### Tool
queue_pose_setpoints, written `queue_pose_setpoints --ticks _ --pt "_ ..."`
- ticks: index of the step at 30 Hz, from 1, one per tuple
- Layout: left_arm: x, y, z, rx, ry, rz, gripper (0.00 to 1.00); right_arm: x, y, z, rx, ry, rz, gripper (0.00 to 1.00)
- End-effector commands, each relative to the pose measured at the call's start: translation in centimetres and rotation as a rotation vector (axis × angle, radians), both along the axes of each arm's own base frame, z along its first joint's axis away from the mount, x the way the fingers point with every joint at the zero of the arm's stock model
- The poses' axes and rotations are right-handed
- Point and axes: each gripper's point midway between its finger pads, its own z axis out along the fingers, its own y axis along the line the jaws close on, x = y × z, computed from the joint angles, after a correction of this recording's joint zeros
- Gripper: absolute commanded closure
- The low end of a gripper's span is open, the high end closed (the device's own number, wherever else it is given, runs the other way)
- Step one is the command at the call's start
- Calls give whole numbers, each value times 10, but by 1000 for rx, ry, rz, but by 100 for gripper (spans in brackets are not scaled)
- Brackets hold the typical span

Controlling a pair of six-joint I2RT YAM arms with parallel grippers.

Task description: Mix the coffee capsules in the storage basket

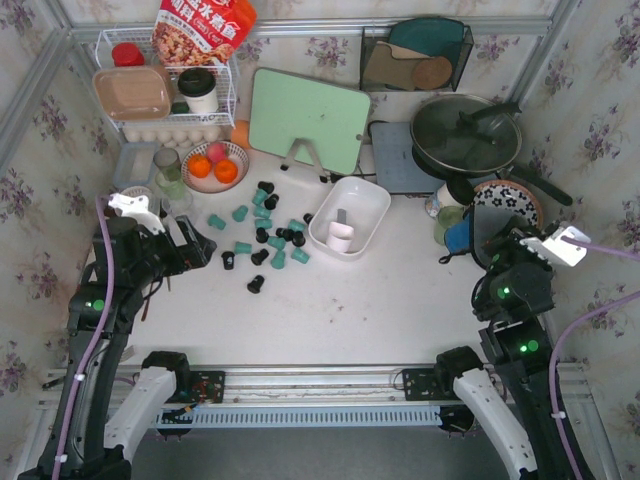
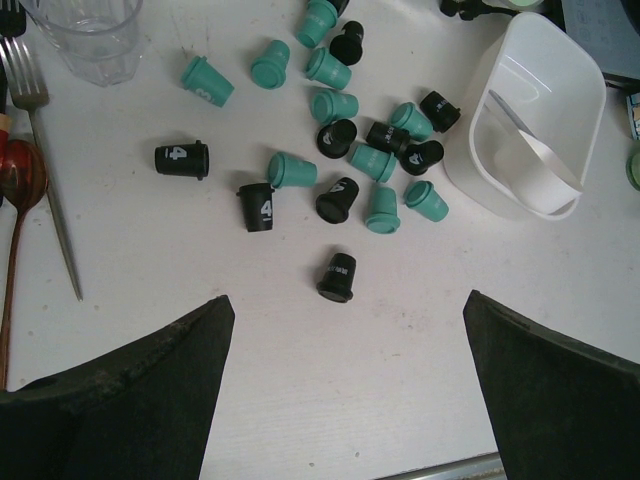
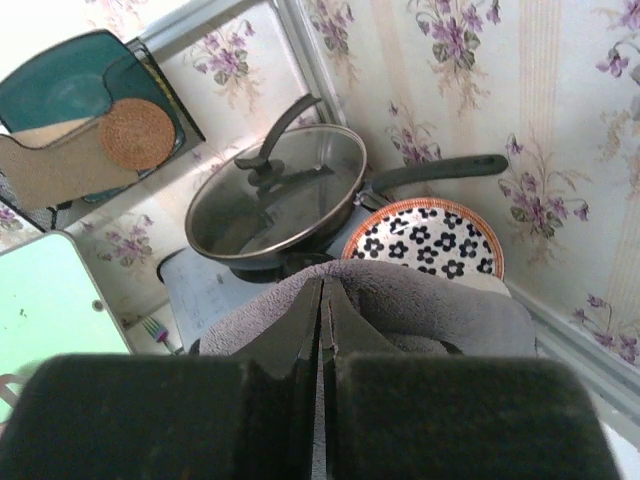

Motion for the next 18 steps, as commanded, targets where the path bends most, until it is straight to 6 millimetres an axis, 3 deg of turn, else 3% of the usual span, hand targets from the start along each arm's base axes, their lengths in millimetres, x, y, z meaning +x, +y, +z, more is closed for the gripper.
queue_pose_setpoints --ticks 1,5,12,18 --pt "2 0 4 12 -28 -7 0 0 -4 -15 56 2 -38 100" --pt "2 -1 5 15 -30 -12 0 9 0 -39 105 27 -40 100" --pt "1 0 5 24 -41 -6 0 13 0 -105 215 106 -96 100" --pt "0 -2 5 24 -43 -13 1 6 -22 -143 171 197 -249 100"
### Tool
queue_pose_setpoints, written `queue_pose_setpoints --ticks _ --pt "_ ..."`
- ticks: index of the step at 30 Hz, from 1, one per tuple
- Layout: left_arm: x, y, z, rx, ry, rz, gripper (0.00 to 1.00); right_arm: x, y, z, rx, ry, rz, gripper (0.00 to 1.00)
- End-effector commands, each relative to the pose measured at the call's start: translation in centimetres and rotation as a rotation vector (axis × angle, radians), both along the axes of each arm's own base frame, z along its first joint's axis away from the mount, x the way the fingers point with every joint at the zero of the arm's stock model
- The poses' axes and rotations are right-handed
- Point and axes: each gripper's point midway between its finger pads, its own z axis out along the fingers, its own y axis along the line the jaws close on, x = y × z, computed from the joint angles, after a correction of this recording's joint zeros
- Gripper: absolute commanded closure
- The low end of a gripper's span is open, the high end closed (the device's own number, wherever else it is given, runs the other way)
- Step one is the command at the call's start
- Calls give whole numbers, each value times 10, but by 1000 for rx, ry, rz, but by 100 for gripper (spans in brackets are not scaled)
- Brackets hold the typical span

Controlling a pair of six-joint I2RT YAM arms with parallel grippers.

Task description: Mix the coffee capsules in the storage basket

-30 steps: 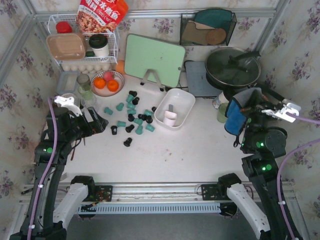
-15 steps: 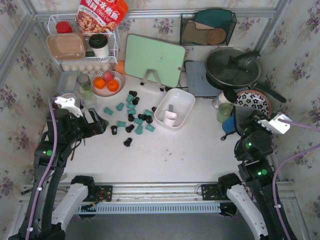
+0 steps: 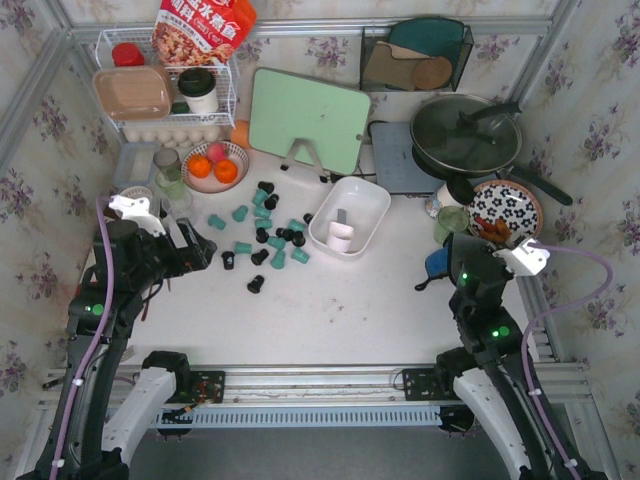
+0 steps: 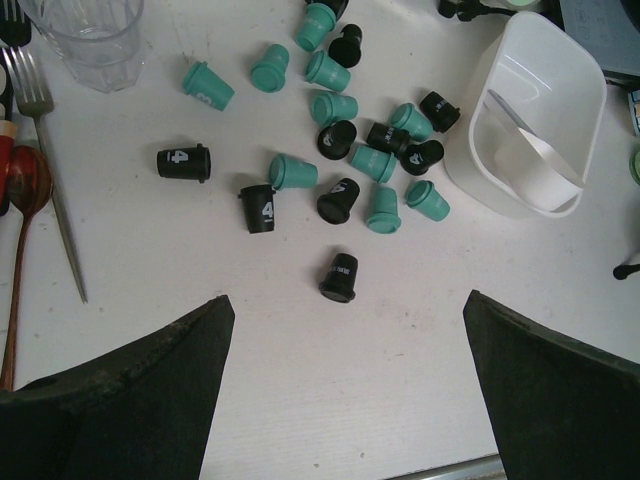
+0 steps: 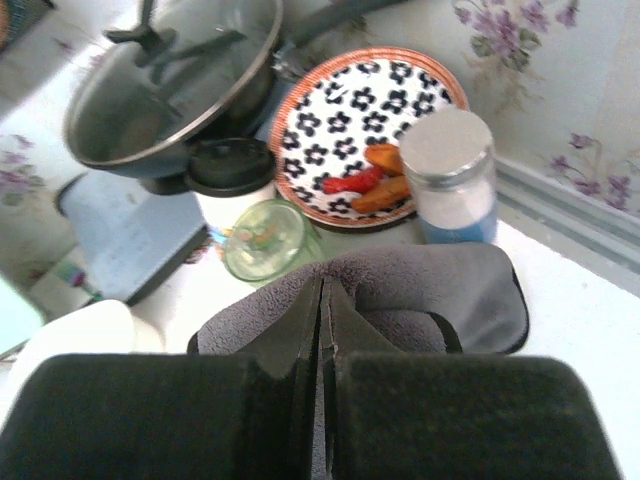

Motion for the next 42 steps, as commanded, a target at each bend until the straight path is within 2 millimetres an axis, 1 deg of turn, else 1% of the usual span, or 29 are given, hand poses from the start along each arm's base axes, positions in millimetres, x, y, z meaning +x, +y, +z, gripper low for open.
queue_pose_setpoints --ticks 1,5,6,7,8,11,12,13,14,16,17,19,22,23,24,27,30,33,35,37,39,42 --pt "3 -1 4 8 -27 -7 0 -11 -26 -16 -26 22 -165 100" --pt "2 -2 4 10 -28 -14 0 -5 -39 -35 -9 38 -207 100" --pt "2 -2 4 11 -27 -14 1 -4 -41 -39 4 40 -213 97" --pt "2 -2 4 13 -29 -15 1 -2 -43 -45 8 52 -218 91" --pt "2 -2 4 14 -28 -13 0 0 -44 -50 8 68 -222 89" --pt "0 0 2 22 -33 -9 0 4 -45 -59 -1 105 -224 89" --pt "0 0 3 23 -39 -6 1 5 -45 -61 -3 114 -223 86" --pt "0 0 2 24 -44 -6 0 5 -45 -63 -5 123 -225 81" --pt "0 0 3 24 -49 -5 1 5 -46 -63 -7 126 -231 73" --pt "0 0 3 24 -49 -6 1 3 -47 -58 -12 121 -240 58" --pt "0 0 3 24 -50 -5 1 2 -47 -51 -19 109 -231 51" --pt "0 -1 3 21 -44 -9 0 3 -45 -39 -29 89 -207 43" --pt "0 -2 4 17 -48 -13 1 7 -41 -22 -46 81 -169 32" --pt "0 -2 4 17 -49 -14 1 8 -40 -17 -50 87 -159 30" --pt "0 -2 4 17 -49 -14 0 9 -39 -7 -50 80 -149 29" --pt "0 -2 3 17 -46 -14 0 14 -29 12 -69 76 -92 29" --pt "1 -3 2 16 -39 -17 0 22 -13 34 -109 69 -12 31" --pt "2 -3 0 18 -33 -15 1 36 11 48 -160 89 85 31" --pt "2 -3 0 20 -32 -15 1 51 38 51 -202 119 198 32" --pt "3 -2 -1 23 -29 -12 0 70 72 47 -234 160 344 31" --pt "3 -2 -2 25 -24 -10 0 86 115 40 -255 191 534 31" --pt "4 -1 -4 27 -18 -8 0 104 169 15 -245 256 753 31"
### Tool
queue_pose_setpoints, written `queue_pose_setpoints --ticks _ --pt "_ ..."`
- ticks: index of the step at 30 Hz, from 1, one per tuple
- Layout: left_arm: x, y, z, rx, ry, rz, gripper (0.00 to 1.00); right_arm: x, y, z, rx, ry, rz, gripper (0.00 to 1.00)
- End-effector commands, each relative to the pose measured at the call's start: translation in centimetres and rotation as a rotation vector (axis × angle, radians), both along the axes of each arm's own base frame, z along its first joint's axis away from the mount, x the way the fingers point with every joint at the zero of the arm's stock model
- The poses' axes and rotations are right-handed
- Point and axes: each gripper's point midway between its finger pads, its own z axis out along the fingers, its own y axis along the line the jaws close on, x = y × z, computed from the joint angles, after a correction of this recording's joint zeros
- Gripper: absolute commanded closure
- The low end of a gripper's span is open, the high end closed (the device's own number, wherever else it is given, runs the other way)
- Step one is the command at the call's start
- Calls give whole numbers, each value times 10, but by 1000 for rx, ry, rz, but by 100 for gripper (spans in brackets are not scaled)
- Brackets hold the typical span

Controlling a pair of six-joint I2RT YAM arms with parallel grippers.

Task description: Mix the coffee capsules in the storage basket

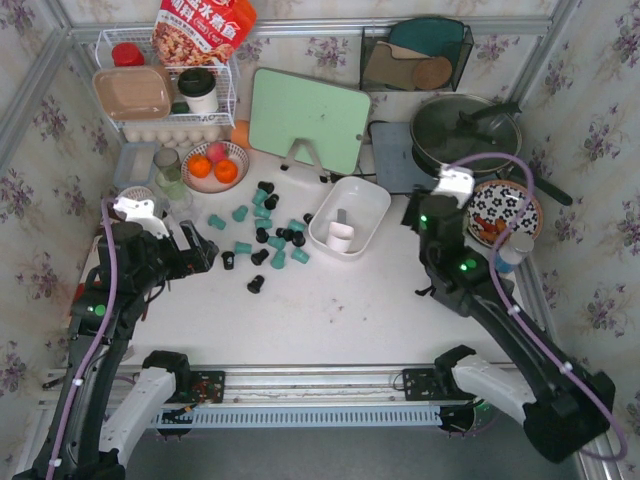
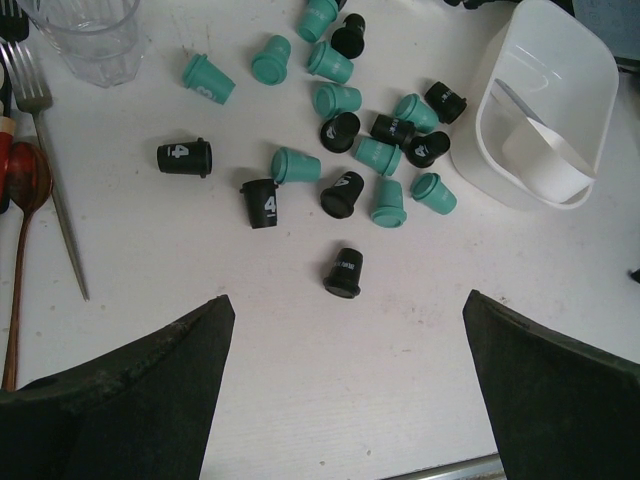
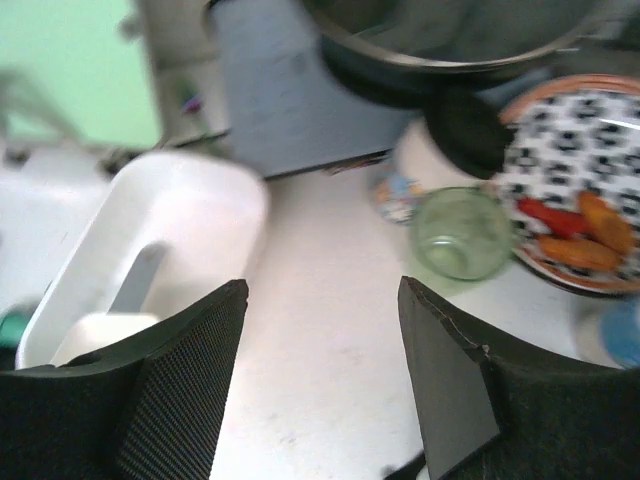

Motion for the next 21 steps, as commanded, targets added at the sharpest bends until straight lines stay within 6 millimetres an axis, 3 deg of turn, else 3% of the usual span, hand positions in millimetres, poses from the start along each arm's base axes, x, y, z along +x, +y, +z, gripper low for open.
queue_pose_setpoints --ticks 1,5,9,15,21 --pt "5 1 4 9 -26 0 1 20 81 -22 6 93 361 31" --pt "6 1 2 11 -20 2 1 15 154 -47 -9 133 687 30" --pt "6 0 2 7 -20 -2 0 11 193 -71 -81 179 847 30" --pt "7 -1 0 4 -12 -7 1 15 228 -100 -146 255 948 34" --pt "7 -2 0 5 -10 -9 1 21 243 -136 -204 347 979 37"
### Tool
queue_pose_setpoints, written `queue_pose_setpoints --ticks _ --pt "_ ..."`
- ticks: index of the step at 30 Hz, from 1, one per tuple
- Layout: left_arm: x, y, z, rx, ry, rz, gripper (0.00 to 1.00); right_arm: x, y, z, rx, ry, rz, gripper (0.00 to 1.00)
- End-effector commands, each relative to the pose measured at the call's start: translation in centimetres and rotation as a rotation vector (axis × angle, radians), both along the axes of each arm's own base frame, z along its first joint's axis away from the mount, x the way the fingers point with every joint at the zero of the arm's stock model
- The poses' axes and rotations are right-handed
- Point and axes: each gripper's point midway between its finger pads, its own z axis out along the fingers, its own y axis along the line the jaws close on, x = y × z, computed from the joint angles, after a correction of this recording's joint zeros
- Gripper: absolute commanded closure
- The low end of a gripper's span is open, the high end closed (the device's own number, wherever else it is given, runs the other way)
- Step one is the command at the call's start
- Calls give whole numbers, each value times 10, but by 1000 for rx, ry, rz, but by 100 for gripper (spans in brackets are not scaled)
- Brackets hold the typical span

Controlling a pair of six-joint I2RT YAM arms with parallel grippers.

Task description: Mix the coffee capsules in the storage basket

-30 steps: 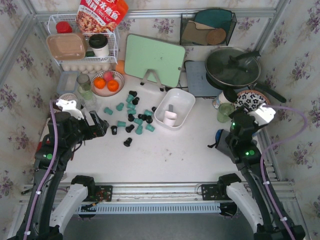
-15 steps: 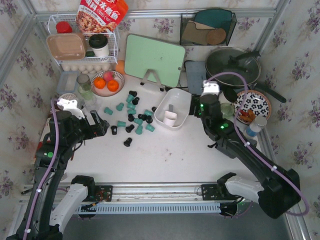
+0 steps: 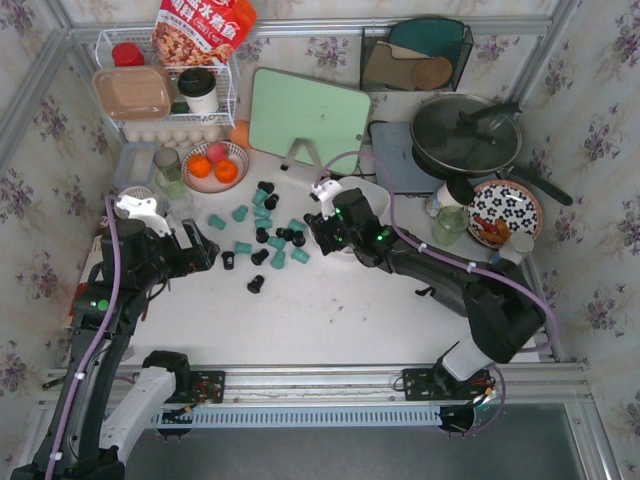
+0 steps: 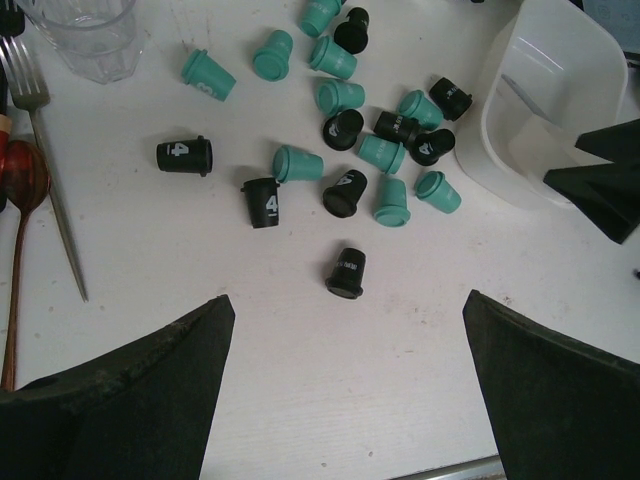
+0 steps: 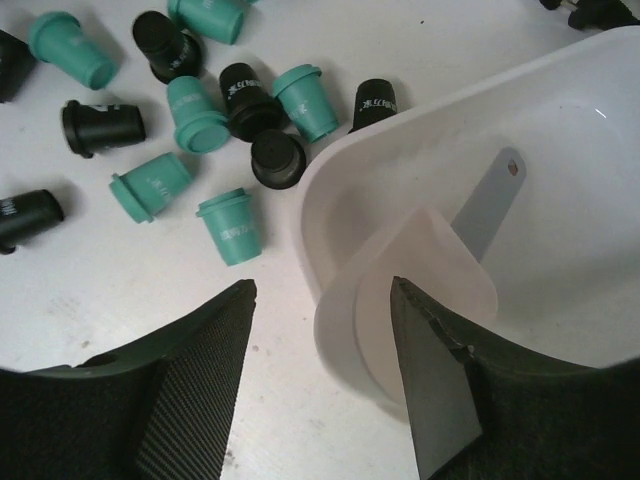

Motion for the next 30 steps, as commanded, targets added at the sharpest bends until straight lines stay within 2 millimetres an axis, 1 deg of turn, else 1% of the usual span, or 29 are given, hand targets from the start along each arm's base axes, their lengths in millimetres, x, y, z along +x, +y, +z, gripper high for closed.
queue_pose_setpoints --ticks 1,3,6,9,11,13,16,19,20,22,25,27,30 --pt "3 -1 3 1 -19 -8 0 6 8 -12 -43 4 38 39" --pt "3 -1 3 0 -19 -8 0 7 9 -19 -60 20 38 40" --pt "3 -2 3 -3 -20 -10 0 6 7 -24 -79 34 34 41" --pt "3 -3 4 -6 -21 -14 1 4 5 -27 -96 43 33 46" --pt "3 -3 4 -6 -21 -15 0 2 2 -30 -110 53 31 52" --pt "3 -3 4 -7 -22 -14 0 1 0 -32 -119 60 31 61" --pt "3 -3 4 -6 -22 -15 1 -1 -2 -34 -129 65 30 70" --pt "3 -3 5 -7 -24 -15 1 -1 -4 -33 -136 68 25 83" --pt "3 -3 5 -6 -24 -15 1 -1 -4 -33 -137 67 24 89" --pt "3 -2 4 -5 -23 -13 1 0 -5 -29 -139 64 19 100" --pt "3 -2 4 -4 -22 -12 1 0 -7 -18 -140 59 9 100" --pt "3 -2 3 -3 -21 -11 0 0 -9 -6 -133 44 -2 100" --pt "3 -2 3 -4 -19 -12 1 -2 -17 18 -126 12 -35 100"
